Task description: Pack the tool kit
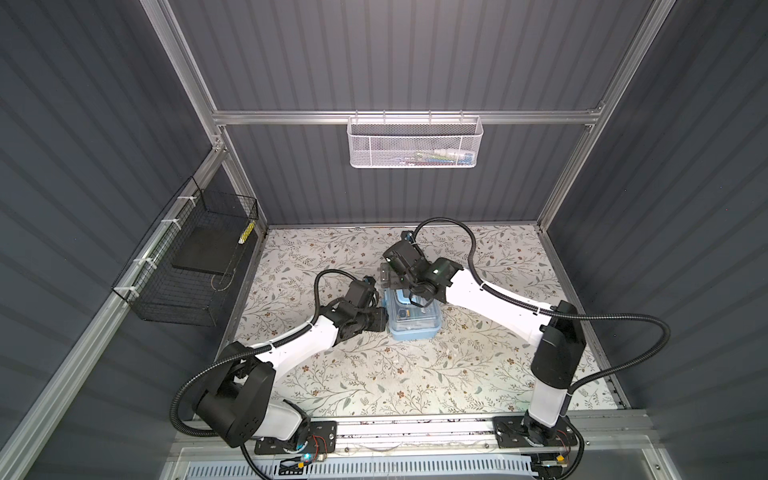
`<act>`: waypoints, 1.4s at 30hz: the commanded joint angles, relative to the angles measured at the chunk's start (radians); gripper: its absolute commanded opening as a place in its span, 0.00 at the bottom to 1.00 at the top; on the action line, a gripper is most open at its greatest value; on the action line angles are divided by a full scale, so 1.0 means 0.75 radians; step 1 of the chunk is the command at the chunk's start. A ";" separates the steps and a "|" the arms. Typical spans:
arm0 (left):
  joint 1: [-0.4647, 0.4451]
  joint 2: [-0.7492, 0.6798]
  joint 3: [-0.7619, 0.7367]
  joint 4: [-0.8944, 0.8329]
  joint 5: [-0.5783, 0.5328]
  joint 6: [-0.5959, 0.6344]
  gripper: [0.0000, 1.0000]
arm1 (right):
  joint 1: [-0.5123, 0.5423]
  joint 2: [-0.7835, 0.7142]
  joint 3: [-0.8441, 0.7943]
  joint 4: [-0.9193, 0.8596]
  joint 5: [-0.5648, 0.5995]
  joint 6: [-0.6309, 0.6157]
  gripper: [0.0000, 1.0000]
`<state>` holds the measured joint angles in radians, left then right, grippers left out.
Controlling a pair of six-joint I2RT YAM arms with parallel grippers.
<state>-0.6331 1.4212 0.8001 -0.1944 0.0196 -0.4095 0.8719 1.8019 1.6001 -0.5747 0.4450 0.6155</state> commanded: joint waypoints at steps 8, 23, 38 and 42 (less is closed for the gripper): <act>-0.002 0.106 0.080 -0.037 -0.014 0.033 0.60 | -0.144 -0.194 -0.456 0.273 -0.125 -0.023 0.99; -0.162 0.284 0.264 -0.059 -0.060 0.037 0.63 | -0.269 -0.237 -0.671 0.383 -0.314 -0.184 0.99; -0.299 0.374 0.350 -0.071 -0.134 0.173 0.68 | -0.394 -0.478 -0.974 0.334 -0.375 -0.329 0.99; -0.299 0.325 0.302 -0.090 -0.265 0.255 0.71 | -0.419 -0.513 -0.990 0.279 -0.318 -0.367 0.99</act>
<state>-0.8524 1.7103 1.0451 -0.2573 -0.1009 -0.2928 0.5728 1.4170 0.8997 -0.2184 0.1745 0.3988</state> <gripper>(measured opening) 0.702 0.989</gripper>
